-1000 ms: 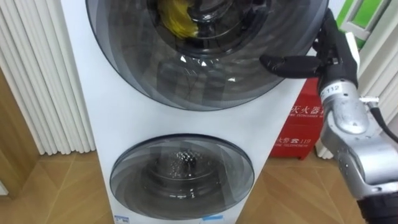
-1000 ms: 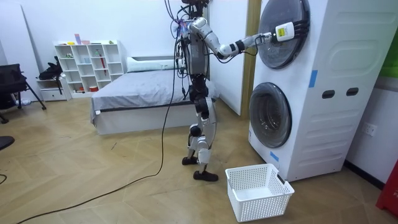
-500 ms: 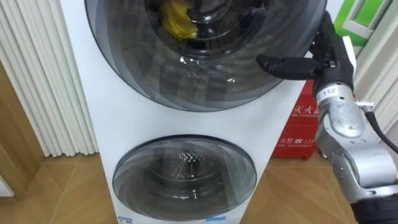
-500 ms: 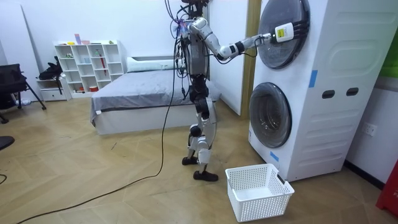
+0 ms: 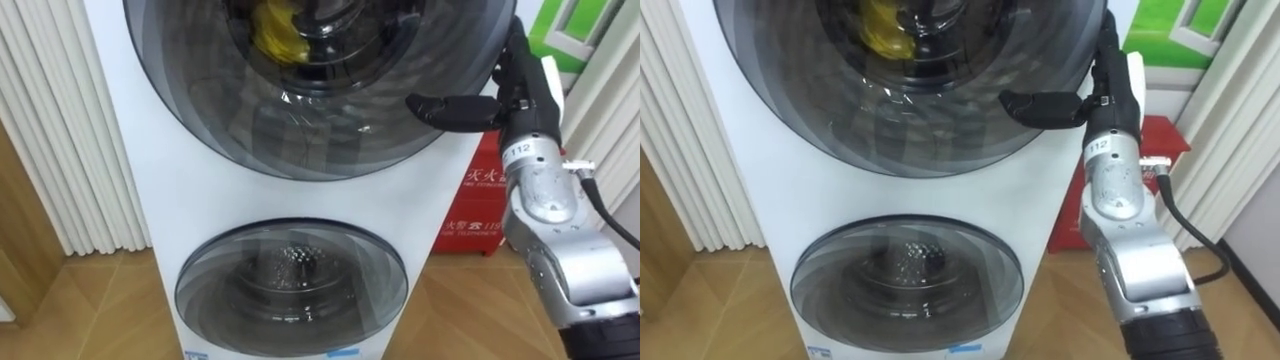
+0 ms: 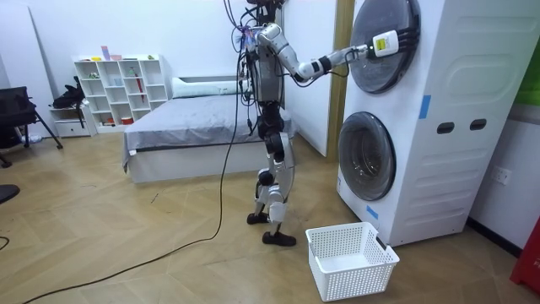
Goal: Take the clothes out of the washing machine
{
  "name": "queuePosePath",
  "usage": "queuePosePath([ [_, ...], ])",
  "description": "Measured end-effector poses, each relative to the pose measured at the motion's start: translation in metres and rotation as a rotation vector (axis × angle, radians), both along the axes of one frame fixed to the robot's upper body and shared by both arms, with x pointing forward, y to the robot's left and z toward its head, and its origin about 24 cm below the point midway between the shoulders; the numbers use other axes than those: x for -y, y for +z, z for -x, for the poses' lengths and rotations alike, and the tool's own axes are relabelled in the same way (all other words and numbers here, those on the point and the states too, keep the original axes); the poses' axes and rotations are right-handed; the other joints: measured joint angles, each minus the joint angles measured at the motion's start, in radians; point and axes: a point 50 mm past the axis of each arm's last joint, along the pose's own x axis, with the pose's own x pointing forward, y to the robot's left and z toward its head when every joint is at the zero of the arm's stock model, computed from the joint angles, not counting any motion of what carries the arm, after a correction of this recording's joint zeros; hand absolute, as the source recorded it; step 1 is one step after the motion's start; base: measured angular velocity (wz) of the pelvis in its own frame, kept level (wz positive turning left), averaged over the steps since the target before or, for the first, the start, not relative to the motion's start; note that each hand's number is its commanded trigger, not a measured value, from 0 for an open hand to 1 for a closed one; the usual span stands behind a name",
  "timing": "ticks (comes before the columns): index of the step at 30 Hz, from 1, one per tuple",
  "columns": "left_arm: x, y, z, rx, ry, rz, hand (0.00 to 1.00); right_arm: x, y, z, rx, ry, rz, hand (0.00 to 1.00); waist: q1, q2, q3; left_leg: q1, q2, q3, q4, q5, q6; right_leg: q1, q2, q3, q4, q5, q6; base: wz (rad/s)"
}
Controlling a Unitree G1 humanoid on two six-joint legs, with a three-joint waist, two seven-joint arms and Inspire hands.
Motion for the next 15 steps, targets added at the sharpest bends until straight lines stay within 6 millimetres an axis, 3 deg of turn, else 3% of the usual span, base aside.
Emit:
queuePosePath([
  [7,-0.001,0.001,-0.004,0.038,-0.003,0.015,0.00,-0.006,0.019,0.016,0.084,0.045,-0.004,0.00,-0.006,0.002,-0.0016,-0.030,0.000,0.007,0.003,0.000,0.000,-0.042,0.001,0.013,0.016,0.001,-0.004,-0.07],
  [15,-0.002,0.000,0.003,0.025,0.000,0.010,0.00,-0.008,0.026,0.034,0.130,0.130,0.033,0.00,-0.026,0.004,-0.0028,-0.021,0.003,0.025,0.002,0.000,0.000,-0.041,0.005,0.031,0.016,0.001,-0.004,-0.08],
])
